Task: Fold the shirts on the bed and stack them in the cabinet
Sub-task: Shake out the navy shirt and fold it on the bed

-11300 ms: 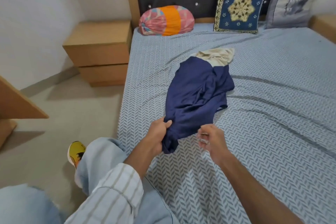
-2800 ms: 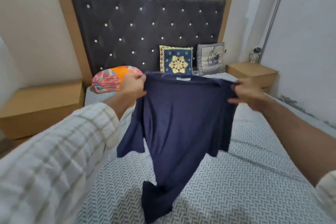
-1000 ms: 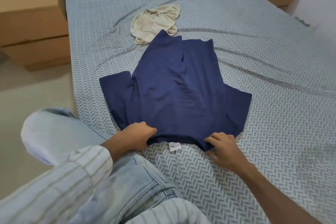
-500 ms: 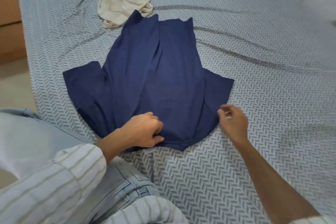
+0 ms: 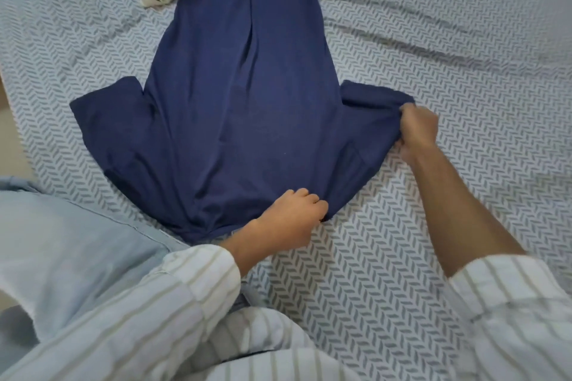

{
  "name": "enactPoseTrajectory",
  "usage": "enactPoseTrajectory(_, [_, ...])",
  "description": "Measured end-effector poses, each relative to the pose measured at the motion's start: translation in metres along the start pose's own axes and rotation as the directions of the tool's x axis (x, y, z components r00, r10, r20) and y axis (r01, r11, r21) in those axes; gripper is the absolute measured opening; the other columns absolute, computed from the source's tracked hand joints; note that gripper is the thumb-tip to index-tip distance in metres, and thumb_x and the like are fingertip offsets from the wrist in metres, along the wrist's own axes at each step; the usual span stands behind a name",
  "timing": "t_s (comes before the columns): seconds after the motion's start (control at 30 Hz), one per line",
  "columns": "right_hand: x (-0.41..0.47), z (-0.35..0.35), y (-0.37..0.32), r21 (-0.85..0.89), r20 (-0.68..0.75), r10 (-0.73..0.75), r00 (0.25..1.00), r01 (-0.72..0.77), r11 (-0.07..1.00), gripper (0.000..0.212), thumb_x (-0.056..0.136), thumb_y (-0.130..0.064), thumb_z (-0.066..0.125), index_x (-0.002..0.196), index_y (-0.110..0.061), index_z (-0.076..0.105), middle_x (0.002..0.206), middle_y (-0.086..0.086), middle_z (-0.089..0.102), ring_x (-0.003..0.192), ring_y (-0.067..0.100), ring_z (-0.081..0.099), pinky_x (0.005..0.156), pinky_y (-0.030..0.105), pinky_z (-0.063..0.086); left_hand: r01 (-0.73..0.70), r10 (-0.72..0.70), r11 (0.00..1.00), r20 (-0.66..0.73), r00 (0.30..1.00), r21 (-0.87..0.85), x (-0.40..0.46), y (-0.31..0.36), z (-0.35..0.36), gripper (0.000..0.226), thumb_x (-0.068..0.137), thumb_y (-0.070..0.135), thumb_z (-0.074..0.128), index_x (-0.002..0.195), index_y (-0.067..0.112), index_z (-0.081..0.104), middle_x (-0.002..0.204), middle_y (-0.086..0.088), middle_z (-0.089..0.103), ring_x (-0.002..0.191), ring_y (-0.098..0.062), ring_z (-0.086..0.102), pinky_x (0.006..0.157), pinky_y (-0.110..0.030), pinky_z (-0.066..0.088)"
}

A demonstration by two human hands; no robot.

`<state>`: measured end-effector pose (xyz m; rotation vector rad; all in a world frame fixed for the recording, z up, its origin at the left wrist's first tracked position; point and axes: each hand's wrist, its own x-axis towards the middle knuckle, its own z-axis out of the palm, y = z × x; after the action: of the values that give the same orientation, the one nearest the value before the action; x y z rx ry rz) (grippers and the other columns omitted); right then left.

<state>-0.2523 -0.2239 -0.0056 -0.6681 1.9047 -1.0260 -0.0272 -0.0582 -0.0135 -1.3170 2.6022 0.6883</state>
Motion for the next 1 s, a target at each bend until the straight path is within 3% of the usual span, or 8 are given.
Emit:
enactPoseTrajectory(0.1, [-0.007, -0.033, 0.006, 0.438, -0.018, 0.135, 0.991, -0.113, 0.892, 0.016, 0.083, -0.003, 0.048, 0.079, -0.014, 0.060, 0.067, 0.000, 0.056, 0.052, 0.010, 0.053, 0.050, 0.022, 0.047, -0.035, 0.038, 0.992, 0.027, 0.999, -0.118, -0.001, -0.004, -0.003, 0.027, 0.086, 0.002, 0.052, 0.092, 0.024, 0.039, 0.087, 0.008, 0.045, 0.086, -0.017, 0.042, 0.072, -0.031, 0.037])
enactPoseTrajectory(0.2, [-0.016, -0.059, 0.031, 0.454, -0.029, 0.181, 0.983, -0.148, 0.878, 0.023, 0.085, 0.000, 0.044, 0.075, -0.014, 0.059, 0.068, 0.001, 0.059, 0.056, 0.010, 0.054, 0.054, 0.026, 0.051, -0.056, 0.066, 0.989, 0.070, 0.995, -0.137, 0.000, 0.001, 0.001, 0.025, 0.087, 0.004, 0.053, 0.091, 0.024, 0.040, 0.086, 0.008, 0.047, 0.084, -0.017, 0.042, 0.071, -0.032, 0.040])
enactPoseTrajectory(0.43, [-0.005, -0.055, 0.030, 0.175, -0.004, 0.129, 0.992, -0.126, 0.976, 0.029, 0.081, -0.031, 0.080, 0.092, -0.018, 0.056, 0.090, 0.001, 0.069, 0.076, 0.015, 0.070, 0.058, 0.031, 0.058, -0.074, 0.080, 0.990, 0.042, 0.996, -0.120, 0.004, 0.005, 0.010, 0.008, 0.091, 0.020, 0.057, 0.097, 0.022, 0.052, 0.089, 0.007, 0.056, 0.085, -0.017, 0.046, 0.074, -0.030, 0.035])
enactPoseTrajectory(0.53, [0.008, -0.058, 0.033, -0.079, -0.058, 0.068, 0.996, -0.072, 0.994, 0.018, 0.083, -0.023, 0.077, 0.087, -0.016, 0.062, 0.082, 0.000, 0.064, 0.077, 0.016, 0.063, 0.054, 0.027, 0.051, -0.053, 0.066, 0.983, 0.069, 0.995, -0.173, 0.007, 0.004, 0.006, 0.005, 0.092, 0.020, 0.056, 0.095, 0.020, 0.053, 0.089, 0.004, 0.059, 0.087, -0.019, 0.050, 0.077, -0.033, 0.042])
enactPoseTrajectory(0.67, [0.008, -0.070, 0.037, -0.324, -0.214, -0.085, 0.973, 0.011, 0.946, 0.017, 0.086, -0.021, 0.063, 0.097, -0.009, 0.069, 0.092, 0.005, 0.069, 0.090, 0.023, 0.066, 0.073, 0.027, 0.048, -0.022, 0.050, 0.974, 0.118, 0.992, -0.227, 0.009, 0.002, 0.005, 0.014, 0.085, 0.011, 0.053, 0.083, 0.023, 0.048, 0.082, 0.006, 0.058, 0.081, -0.018, 0.048, 0.072, -0.037, 0.047])
enactPoseTrajectory(0.83, [-0.007, -0.048, 0.030, -0.780, -0.076, -0.484, 0.872, 0.251, 0.573, 0.035, 0.087, -0.018, 0.056, 0.121, -0.012, 0.059, 0.130, 0.015, 0.051, 0.124, 0.035, 0.046, 0.097, 0.045, 0.040, -0.046, 0.076, 0.972, 0.123, 0.990, -0.228, 0.012, 0.001, 0.006, 0.015, 0.082, 0.009, 0.053, 0.083, 0.023, 0.049, 0.080, 0.007, 0.055, 0.078, -0.017, 0.047, 0.073, -0.032, 0.045])
enactPoseTrajectory(0.9, [-0.005, -0.029, 0.022, -0.781, 0.128, -0.655, 0.745, 0.483, 0.396, 0.036, 0.087, -0.023, 0.058, 0.122, -0.015, 0.061, 0.125, 0.013, 0.053, 0.121, 0.034, 0.047, 0.097, 0.049, 0.039, -0.043, 0.076, 0.971, 0.137, 0.988, -0.234, 0.015, 0.001, 0.006, 0.015, 0.083, 0.009, 0.053, 0.083, 0.023, 0.049, 0.079, 0.008, 0.053, 0.079, -0.016, 0.048, 0.073, -0.031, 0.045])
enactPoseTrajectory(1.0, [0.006, 0.000, 0.011, -0.680, 0.478, -0.606, 0.636, 0.705, 0.203, 0.032, 0.084, -0.033, 0.065, 0.115, -0.025, 0.067, 0.123, 0.002, 0.054, 0.122, 0.028, 0.043, 0.097, 0.046, 0.031, -0.002, 0.052, 0.960, 0.172, 0.984, -0.280, 0.019, -0.001, 0.005, 0.006, 0.084, 0.015, 0.056, 0.085, 0.021, 0.057, 0.077, 0.012, 0.055, 0.081, -0.015, 0.052, 0.076, -0.035, 0.051])
